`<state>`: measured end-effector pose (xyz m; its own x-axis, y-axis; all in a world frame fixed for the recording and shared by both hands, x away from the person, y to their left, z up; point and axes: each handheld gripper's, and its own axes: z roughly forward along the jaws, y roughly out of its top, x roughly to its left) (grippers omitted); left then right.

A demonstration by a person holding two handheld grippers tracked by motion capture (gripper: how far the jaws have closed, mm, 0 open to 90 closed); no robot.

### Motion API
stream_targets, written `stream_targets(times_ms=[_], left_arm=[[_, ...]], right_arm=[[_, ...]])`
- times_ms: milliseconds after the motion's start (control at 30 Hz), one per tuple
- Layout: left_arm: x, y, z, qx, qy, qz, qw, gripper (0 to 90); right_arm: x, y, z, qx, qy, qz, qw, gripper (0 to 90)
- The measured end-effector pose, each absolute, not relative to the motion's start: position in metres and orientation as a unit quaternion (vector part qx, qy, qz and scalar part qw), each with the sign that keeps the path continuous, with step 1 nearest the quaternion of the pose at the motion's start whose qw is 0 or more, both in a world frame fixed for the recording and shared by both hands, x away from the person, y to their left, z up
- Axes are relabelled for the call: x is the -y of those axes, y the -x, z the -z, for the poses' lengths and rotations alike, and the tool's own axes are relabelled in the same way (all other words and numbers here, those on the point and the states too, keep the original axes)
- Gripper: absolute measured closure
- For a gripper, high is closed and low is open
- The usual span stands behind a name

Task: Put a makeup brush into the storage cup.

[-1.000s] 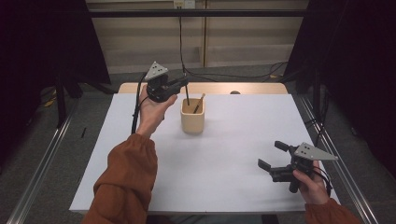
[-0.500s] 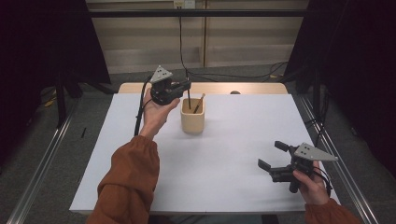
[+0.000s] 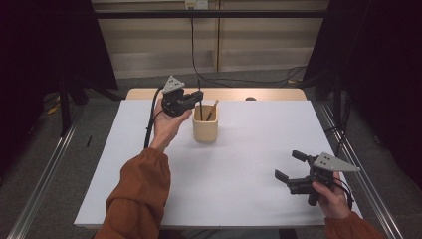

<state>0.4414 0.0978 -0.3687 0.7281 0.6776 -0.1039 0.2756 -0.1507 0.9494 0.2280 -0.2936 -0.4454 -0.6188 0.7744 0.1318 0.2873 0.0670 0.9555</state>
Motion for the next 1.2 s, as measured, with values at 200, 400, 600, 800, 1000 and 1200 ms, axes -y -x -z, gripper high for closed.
stream_targets(times_ms=[200,400,600,800,1000,1200], left_arm=[[-0.094,-0.434,0.37,-0.314,-0.736,-0.17,0.575,85.6],[-0.088,-0.43,0.374,-0.308,-0.743,-0.169,0.57,85.6],[-0.092,-0.431,0.386,-0.316,-0.75,-0.166,0.557,85.6],[-0.094,-0.432,0.395,-0.326,-0.749,-0.165,0.553,85.5],[-0.095,-0.434,0.402,-0.332,-0.751,-0.165,0.547,85.1],[-0.095,-0.433,0.41,-0.335,-0.746,-0.156,0.553,80.5]], right_arm=[[0.293,-0.228,0.446,-0.699,-0.379,-0.568,0.214,0.2],[0.293,-0.228,0.446,-0.699,-0.38,-0.566,0.215,0.0],[0.293,-0.228,0.446,-0.7,-0.38,-0.565,0.215,0.0],[0.293,-0.228,0.446,-0.7,-0.381,-0.565,0.215,0.0],[0.293,-0.228,0.446,-0.701,-0.379,-0.566,0.213,0.0],[0.292,-0.227,0.446,-0.701,-0.377,-0.567,0.211,0.0]])
